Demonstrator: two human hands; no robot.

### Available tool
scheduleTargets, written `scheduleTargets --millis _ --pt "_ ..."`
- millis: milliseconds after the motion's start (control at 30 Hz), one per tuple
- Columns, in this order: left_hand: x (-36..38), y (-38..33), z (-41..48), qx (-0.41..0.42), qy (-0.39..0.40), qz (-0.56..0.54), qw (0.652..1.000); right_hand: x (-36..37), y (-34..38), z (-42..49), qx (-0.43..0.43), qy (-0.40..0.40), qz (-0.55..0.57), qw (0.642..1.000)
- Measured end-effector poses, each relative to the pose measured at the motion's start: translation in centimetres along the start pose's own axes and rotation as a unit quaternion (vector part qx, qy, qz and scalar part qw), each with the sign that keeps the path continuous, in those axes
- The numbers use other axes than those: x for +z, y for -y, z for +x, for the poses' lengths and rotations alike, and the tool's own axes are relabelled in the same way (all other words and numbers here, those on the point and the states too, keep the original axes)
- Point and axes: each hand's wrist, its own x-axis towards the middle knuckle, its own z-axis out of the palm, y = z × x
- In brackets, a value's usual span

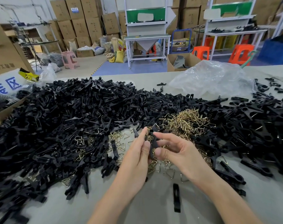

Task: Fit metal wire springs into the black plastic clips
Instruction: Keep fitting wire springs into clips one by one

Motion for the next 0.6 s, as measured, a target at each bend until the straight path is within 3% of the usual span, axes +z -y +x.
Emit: scheduleTargets --millis 233,433,600 --pt "-0.25 0.25 0.53 -0.02 -0.06 -0.129 0.99 -0.2 0.13 -0.11 -0.004 0.0 0.036 0.999" --pt "0.03 0.18 0.51 -0.016 -0.036 -0.109 0.993 -0.45 0.2 -0.01 -0.001 -0.04 0.072 0.997" --pt "-0.32 0.21 0.58 -0.007 -0.042 -0.129 0.991 -0.4 0.23 -0.19 0.003 0.011 0.066 0.998"
